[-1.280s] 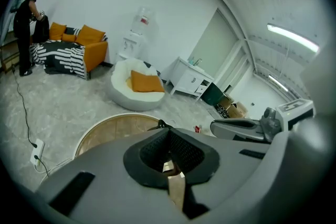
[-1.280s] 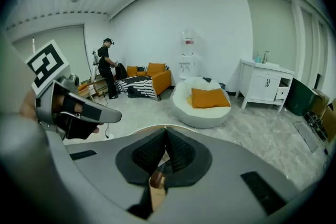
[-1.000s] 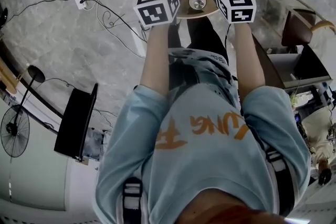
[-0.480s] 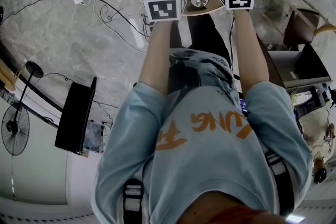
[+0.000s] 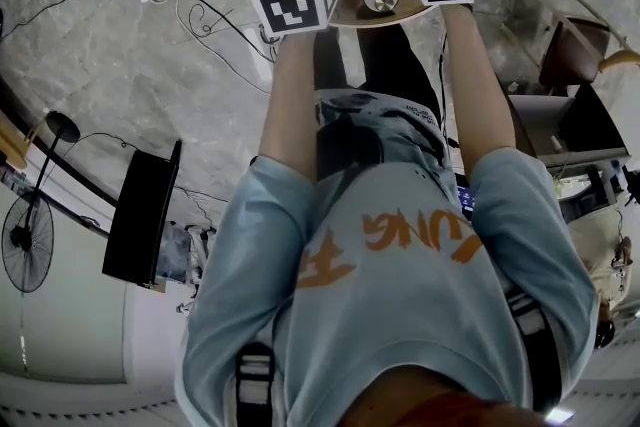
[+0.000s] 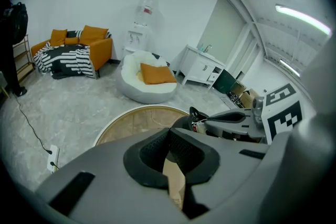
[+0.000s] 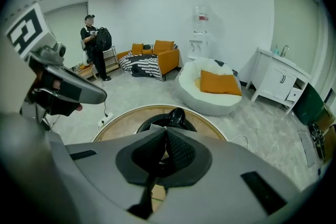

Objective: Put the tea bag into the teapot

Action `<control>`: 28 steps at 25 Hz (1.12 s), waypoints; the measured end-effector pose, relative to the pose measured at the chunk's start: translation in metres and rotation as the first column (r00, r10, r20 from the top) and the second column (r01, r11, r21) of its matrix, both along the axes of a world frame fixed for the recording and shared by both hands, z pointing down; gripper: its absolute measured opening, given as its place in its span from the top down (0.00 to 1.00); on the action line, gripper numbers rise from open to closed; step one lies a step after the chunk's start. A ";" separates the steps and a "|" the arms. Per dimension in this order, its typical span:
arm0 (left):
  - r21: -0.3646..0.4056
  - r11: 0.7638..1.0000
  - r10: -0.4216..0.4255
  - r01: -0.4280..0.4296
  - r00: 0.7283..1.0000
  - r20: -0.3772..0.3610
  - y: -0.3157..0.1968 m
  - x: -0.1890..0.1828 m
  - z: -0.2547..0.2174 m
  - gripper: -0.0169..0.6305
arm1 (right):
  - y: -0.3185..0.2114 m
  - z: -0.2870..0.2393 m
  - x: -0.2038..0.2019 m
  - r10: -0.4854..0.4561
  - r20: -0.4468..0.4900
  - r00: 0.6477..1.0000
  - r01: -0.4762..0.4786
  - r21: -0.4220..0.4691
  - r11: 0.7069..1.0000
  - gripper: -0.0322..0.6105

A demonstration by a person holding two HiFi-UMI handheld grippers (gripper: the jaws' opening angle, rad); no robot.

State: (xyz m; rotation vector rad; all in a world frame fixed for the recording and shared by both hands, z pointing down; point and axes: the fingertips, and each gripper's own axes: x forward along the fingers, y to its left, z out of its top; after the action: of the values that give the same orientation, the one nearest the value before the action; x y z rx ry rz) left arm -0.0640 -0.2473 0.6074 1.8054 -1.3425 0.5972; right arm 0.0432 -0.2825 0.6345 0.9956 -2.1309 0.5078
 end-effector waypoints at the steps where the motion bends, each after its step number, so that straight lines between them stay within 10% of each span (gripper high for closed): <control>1: -0.001 1.000 0.000 0.000 1.000 0.002 0.001 -0.001 0.000 0.93 | 0.001 0.003 0.000 -0.001 -0.001 1.000 0.001 -0.006 1.000 0.93; 28: -0.025 1.000 0.015 -0.015 1.000 0.003 0.015 0.009 0.009 0.93 | 0.002 0.001 0.004 -0.030 -0.007 1.000 0.030 0.049 0.998 0.89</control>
State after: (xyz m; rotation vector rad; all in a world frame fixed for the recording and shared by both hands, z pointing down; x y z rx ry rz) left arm -0.0547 -0.2328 0.6164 1.7966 -1.3198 0.6225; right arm 0.0476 -0.2807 0.6359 0.9893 -2.1594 0.4390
